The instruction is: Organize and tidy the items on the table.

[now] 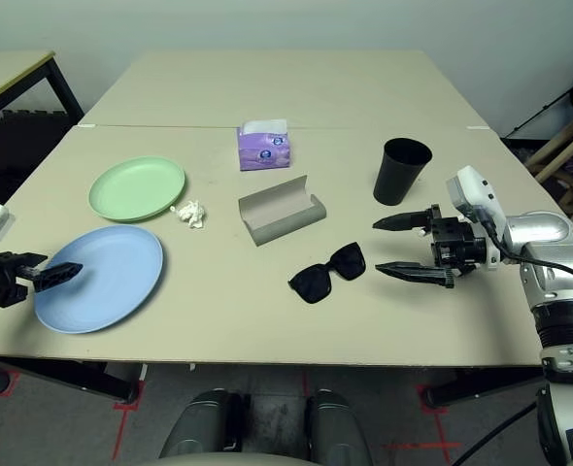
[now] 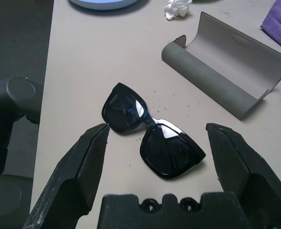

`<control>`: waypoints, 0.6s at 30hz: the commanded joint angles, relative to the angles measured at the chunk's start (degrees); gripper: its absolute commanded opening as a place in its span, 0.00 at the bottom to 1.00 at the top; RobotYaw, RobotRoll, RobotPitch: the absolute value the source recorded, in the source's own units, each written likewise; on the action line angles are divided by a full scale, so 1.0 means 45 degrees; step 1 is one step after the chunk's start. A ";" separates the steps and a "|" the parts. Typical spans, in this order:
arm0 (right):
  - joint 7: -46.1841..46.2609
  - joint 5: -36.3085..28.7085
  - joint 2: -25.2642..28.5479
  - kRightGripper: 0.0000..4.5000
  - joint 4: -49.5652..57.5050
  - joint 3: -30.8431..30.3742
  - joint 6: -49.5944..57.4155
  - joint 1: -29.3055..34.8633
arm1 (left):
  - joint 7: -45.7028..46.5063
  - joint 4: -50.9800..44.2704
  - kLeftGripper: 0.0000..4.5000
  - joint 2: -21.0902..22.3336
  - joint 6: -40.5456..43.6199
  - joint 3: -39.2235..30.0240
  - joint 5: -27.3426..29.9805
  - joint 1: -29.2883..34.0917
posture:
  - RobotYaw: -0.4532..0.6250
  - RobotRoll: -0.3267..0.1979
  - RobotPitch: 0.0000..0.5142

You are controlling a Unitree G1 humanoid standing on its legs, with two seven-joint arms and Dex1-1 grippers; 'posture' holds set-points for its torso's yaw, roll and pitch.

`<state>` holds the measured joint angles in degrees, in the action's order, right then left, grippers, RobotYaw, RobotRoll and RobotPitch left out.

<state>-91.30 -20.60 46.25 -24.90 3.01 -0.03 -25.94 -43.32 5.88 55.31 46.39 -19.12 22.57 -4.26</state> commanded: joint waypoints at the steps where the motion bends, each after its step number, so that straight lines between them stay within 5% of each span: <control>1: 0.0100 0.0094 0.0158 1.00 0.0018 0.0057 -0.0140 0.0158 | -0.0480 0.0400 0.35 -0.0046 0.0184 0.0436 -0.0021 0.0199 | 0.46 0.62 0.06; 5: 0.0139 0.0102 0.0187 1.00 0.0063 0.0064 -0.0198 0.0257 | -0.0519 0.0437 0.01 -0.0057 0.0205 0.0513 -0.0028 0.0137 | 0.46 0.62 0.06; 18: 0.0151 0.0117 0.0208 1.00 0.0098 -0.0005 -0.0189 0.0300 | -0.0576 0.0206 0.01 -0.0158 0.0296 0.0496 0.0049 -0.0194 | 0.47 0.62 0.06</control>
<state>-90.48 -20.33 46.47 -24.84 3.00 -0.57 -25.19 -45.77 7.56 54.93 46.98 -17.26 22.54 -4.68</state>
